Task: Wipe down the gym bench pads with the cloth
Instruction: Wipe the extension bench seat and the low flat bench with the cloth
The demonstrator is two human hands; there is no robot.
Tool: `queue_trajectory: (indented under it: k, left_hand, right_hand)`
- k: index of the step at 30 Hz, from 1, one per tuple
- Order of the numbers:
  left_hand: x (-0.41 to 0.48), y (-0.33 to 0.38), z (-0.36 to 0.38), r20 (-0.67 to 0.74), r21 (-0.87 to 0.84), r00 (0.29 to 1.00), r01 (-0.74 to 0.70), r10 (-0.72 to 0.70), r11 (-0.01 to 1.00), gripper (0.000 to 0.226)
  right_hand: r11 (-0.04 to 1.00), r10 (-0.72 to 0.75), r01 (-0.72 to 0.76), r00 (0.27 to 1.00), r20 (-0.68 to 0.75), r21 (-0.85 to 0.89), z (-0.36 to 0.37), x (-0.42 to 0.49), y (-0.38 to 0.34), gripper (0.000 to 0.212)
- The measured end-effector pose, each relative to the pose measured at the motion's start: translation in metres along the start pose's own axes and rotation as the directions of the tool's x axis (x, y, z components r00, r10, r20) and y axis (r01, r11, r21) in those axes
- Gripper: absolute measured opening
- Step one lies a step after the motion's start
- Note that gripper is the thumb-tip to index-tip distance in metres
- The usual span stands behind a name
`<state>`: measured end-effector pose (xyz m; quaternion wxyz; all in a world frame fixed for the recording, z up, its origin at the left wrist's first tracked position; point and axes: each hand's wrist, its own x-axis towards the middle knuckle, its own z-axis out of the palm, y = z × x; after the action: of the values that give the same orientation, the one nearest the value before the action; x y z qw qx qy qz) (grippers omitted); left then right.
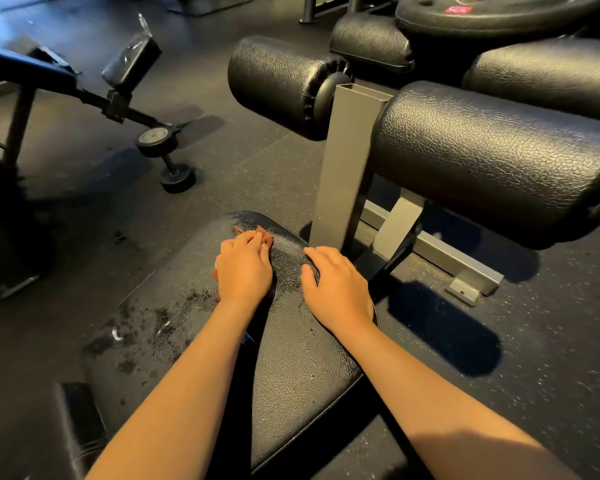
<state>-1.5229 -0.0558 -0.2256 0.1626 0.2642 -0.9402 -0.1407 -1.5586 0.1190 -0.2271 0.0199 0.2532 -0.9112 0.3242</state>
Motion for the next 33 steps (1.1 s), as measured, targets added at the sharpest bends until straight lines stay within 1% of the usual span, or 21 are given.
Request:
queue_trajectory:
  k: [2,3,7,11,13,15,16,17,19,20,21,22,24,25,26,27,28,30,31,32,33]
  left_hand:
    - [-0.009,0.016,0.001,0.03,-0.032,0.996,-0.077,0.078,0.997,0.053]
    - [-0.018,0.025,0.003,0.045,-0.049,0.992,-0.116,0.118,0.992,0.054]
    - [-0.048,0.044,0.015,0.106,-0.197,0.958,-0.243,0.267,0.95,0.039]
    - [-0.065,0.044,0.002,0.068,-0.41,0.943,-0.27,0.325,0.871,0.032]
    - [-0.075,0.051,-0.015,0.064,-0.498,0.963,-0.196,0.261,0.845,0.03]
    - [-0.082,0.059,-0.031,0.128,-0.58,0.99,0.025,0.06,0.814,0.033]
    - [-0.084,0.062,-0.035,0.19,-0.649,0.981,0.16,-0.045,0.743,0.034]
    - [-0.086,0.065,-0.036,0.278,-0.736,0.953,0.291,-0.119,0.611,0.034]
    - [-0.093,0.074,-0.042,0.457,-0.855,0.879,0.477,-0.139,0.203,0.034]
    - [-0.096,0.074,-0.042,0.494,-0.861,0.858,0.505,-0.139,0.059,0.034]
    - [-0.097,0.073,-0.043,0.499,-0.859,0.854,0.51,-0.148,0.045,0.032]
    - [-0.097,0.07,-0.045,0.485,-0.854,0.86,0.504,-0.156,0.125,0.031]
    - [-0.094,0.062,-0.051,0.414,-0.793,0.899,0.432,-0.141,0.429,0.033]
    - [-0.092,0.057,-0.054,0.363,-0.725,0.925,0.355,-0.111,0.591,0.035]
    - [-0.089,0.051,-0.057,0.297,-0.64,0.951,0.263,-0.084,0.722,0.039]
    - [-0.086,0.044,-0.058,0.243,-0.558,0.968,0.198,-0.069,0.806,0.041]
    - [-0.082,0.036,-0.057,0.211,-0.49,0.975,0.162,-0.064,0.857,0.042]
    - [-0.074,0.019,-0.045,0.234,-0.316,0.971,0.127,-0.052,0.94,0.046]
    - [-0.075,0.013,-0.039,0.274,-0.195,0.96,0.108,-0.052,0.975,0.049]
    - [-0.077,0.01,-0.033,0.307,-0.088,0.95,0.081,-0.051,0.993,0.05]
    - [-0.08,0.009,-0.029,0.32,-0.035,0.946,0.067,-0.052,0.997,0.05]
  right_hand:
    - [0.998,0.022,-0.022,1.0,0.003,0.052,-0.003,0.0,0.0,0.039]
    - [0.997,0.027,-0.028,1.0,0.005,0.076,-0.004,0.0,-0.001,0.039]
    - [0.974,0.027,-0.028,1.0,0.005,0.224,-0.011,-0.007,0.001,0.035]
    - [0.971,-0.027,0.028,1.0,-0.005,0.238,-0.02,-0.03,0.007,0.034]
    - [0.96,-0.065,0.054,0.997,0.034,0.274,-0.027,-0.042,0.002,0.039]
    - [0.935,-0.084,0.049,0.993,0.084,0.351,-0.031,-0.051,-0.009,0.047]
    - [0.924,-0.096,0.045,0.988,0.117,0.379,-0.031,-0.055,-0.014,0.052]
    - [0.918,-0.106,0.04,0.984,0.147,0.395,-0.032,-0.058,-0.017,0.056]
    - [0.912,-0.125,0.044,0.977,0.174,0.407,-0.033,-0.059,-0.021,0.059]
    - [0.909,-0.138,0.056,0.975,0.173,0.413,-0.032,-0.058,-0.021,0.06]
    - [0.909,-0.139,0.057,0.975,0.171,0.413,-0.033,-0.057,-0.023,0.059]
    - [0.915,-0.138,0.067,0.979,0.152,0.398,-0.032,-0.056,-0.025,0.059]
    - [0.938,-0.132,0.092,0.986,0.1,0.333,-0.028,-0.056,-0.033,0.056]
    - [0.952,-0.143,0.116,0.987,0.075,0.283,-0.024,-0.056,-0.035,0.055]
    - [0.955,-0.159,0.137,0.985,0.064,0.262,-0.021,-0.056,-0.038,0.053]
    - [0.955,-0.159,0.141,0.986,0.049,0.262,-0.022,-0.053,-0.039,0.049]
    - [0.949,-0.167,0.161,0.986,-0.001,0.27,-0.022,-0.048,-0.039,0.043]
    - [0.943,-0.151,0.16,0.987,-0.052,0.293,-0.025,-0.031,-0.033,0.035]
    - [0.961,-0.163,0.17,0.985,-0.046,0.217,-0.026,-0.022,-0.029,0.037]
    - [0.977,-0.187,0.185,0.982,0.008,0.105,-0.023,-0.017,-0.021,0.041]
    - [0.987,-0.162,0.161,0.984,0.071,0.015,-0.018,-0.013,-0.015,0.043]
